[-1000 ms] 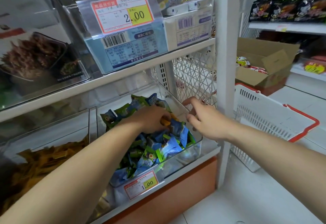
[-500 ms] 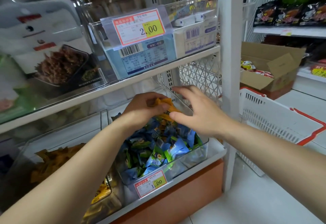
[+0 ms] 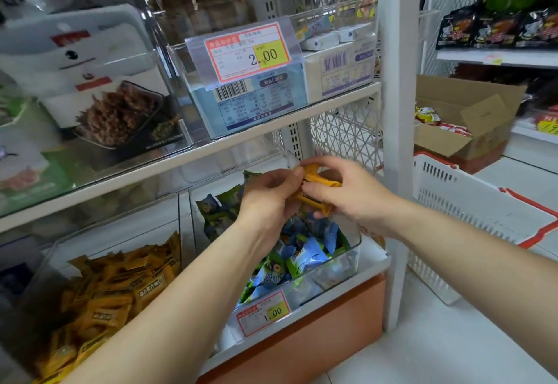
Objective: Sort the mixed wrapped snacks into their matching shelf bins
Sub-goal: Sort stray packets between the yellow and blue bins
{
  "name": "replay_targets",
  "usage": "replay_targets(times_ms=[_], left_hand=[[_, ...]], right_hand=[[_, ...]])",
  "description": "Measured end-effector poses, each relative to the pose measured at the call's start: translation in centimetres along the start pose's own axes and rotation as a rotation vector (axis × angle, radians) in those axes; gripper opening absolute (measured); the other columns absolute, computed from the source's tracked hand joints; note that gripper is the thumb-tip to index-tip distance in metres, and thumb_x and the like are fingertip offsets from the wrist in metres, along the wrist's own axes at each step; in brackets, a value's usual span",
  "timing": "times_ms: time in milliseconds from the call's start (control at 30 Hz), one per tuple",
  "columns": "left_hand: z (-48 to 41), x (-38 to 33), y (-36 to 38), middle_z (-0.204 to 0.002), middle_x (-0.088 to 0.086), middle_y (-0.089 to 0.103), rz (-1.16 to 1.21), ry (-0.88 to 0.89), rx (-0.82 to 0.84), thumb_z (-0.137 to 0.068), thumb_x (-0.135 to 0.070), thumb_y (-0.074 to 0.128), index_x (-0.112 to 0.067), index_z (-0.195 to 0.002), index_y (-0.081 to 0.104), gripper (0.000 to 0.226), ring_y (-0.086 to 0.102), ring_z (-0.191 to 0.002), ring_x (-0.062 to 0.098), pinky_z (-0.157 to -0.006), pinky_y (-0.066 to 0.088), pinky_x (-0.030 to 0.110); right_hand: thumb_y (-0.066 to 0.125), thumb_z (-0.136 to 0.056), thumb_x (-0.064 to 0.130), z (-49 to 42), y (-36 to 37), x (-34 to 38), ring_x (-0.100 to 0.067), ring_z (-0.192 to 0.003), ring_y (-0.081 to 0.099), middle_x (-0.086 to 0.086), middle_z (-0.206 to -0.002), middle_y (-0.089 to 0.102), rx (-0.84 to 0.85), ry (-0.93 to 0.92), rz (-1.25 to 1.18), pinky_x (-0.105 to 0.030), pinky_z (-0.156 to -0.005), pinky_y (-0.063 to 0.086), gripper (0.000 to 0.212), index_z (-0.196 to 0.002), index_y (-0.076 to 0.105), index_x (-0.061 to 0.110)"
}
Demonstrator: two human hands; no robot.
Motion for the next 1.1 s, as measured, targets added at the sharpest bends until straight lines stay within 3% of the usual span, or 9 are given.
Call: replay_targets(times_ms=[133,267,333,433,533,633,767,867,1100], left_hand=[[-1.5,-0.6,-0.6,-0.093,0.005,0.077,-0.259,0.022,-0.053,-0.091,-0.032,0.069,-0.012,-0.094,0.073,0.021,0.073,-0.089,0.02,-0.081,0.058,0.029],[-4.4,-0.5,-1.9,-0.094,-0.01,0.073,-0.851,0.155,-0.067,-0.089,-0.031,0.071,-0.027,-0.093,0.074,0.007,0.067,-0.09,0.008,-0.083,0.053,0.025],[-5.6,0.8,-1.4,-0.1,-0.013,0.071,-1.058,0.192,0.056,-0.091,-0.03,0.068,-0.029,-0.098,0.073,0.009,0.064,-0.094,0.004,-0.079,0.047,0.018],[-7.3,2.5,-0.5,-0.106,-0.009,0.067,-1.249,0.224,0.16,-0.092,-0.029,0.065,-0.027,-0.105,0.07,0.014,0.063,-0.099,0.01,-0.083,0.049,0.026],[-8.8,4.1,-0.4,-0.114,0.002,0.067,-1.339,0.142,0.194,-0.089,-0.042,0.066,-0.018,-0.115,0.067,0.035,0.061,-0.1,0.015,-0.075,0.041,0.024],[-9.6,5.2,-0.3,-0.093,0.01,0.064,-1.4,0.084,0.254,-0.087,-0.055,0.065,-0.009,-0.096,0.066,0.046,0.062,-0.091,0.028,-0.06,0.035,0.027],[-9.7,5.6,-0.5,-0.11,-0.003,0.064,-1.426,0.004,0.375,-0.083,-0.05,0.072,-0.016,-0.116,0.066,0.048,0.061,-0.101,0.018,-0.086,0.049,0.032],[-9.0,5.4,-0.6,-0.102,-0.007,0.073,-1.422,0.028,0.455,-0.083,-0.048,0.073,-0.022,-0.101,0.076,0.032,0.065,-0.091,0.009,-0.085,0.053,0.034],[-5.2,-0.6,-2.6,-0.092,-0.016,0.064,-1.158,0.242,0.167,-0.076,-0.046,0.078,-0.037,-0.091,0.063,0.023,0.059,-0.084,-0.002,-0.069,0.044,0.02]], right_hand=[[0.068,-0.089,0.003,0.2,-2.5,0.3,-0.03,-0.069,0.065,-0.013,-0.097,0.066,-0.094,0.002,-0.05,-0.037,-0.059,0.054,0.03,-0.114,0.063,0.019],[0.069,-0.088,0.014,0.1,-5.6,0.7,-0.035,-0.077,0.068,-0.005,-0.101,0.064,-0.329,-0.106,0.394,-0.046,-0.068,0.058,0.032,-0.113,0.059,0.032],[0.069,-0.087,0.017,-0.1,-6.1,0.1,-0.027,-0.077,0.067,0.004,-0.097,0.063,-0.368,-0.103,0.425,-0.037,-0.067,0.055,0.032,-0.114,0.058,0.032],[0.071,-0.086,0.017,-0.3,-5.7,-0.8,-0.012,-0.084,0.06,0.016,-0.095,0.059,-0.344,-0.098,0.492,-0.019,-0.067,0.043,0.033,-0.111,0.057,0.033],[0.071,-0.085,0.019,-0.4,-5.0,-1.4,-0.012,-0.092,0.06,0.009,-0.102,0.063,-0.286,-0.094,0.523,-0.02,-0.072,0.043,0.035,-0.114,0.058,0.032],[0.071,-0.086,0.022,-0.5,-4.6,-1.8,-0.007,-0.09,0.059,0.011,-0.102,0.063,-0.273,-0.099,0.559,-0.014,-0.071,0.042,0.034,-0.114,0.056,0.035],[0.071,-0.086,0.023,-0.7,-4.8,-1.9,-0.011,-0.092,0.06,0.01,-0.103,0.063,-0.281,-0.094,0.552,-0.018,-0.072,0.043,0.035,-0.117,0.056,0.033],[0.071,-0.086,0.023,-0.7,-4.7,-1.9,-0.013,-0.094,0.061,0.008,-0.105,0.064,-0.278,-0.101,0.565,-0.024,-0.077,0.045,0.036,-0.118,0.057,0.031],[0.071,-0.086,0.017,0.0,-3.0,0.4,-0.016,-0.093,0.064,0.005,-0.102,0.066,-0.28,-0.156,0.429,-0.029,-0.08,0.052,0.033,-0.114,0.059,0.029]])
Point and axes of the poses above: each hand's wrist, its own z-axis away from the middle knuckle, its own y-axis out of the palm, x = y × z, the point moved 4 cm from there along -z, towards the middle knuckle
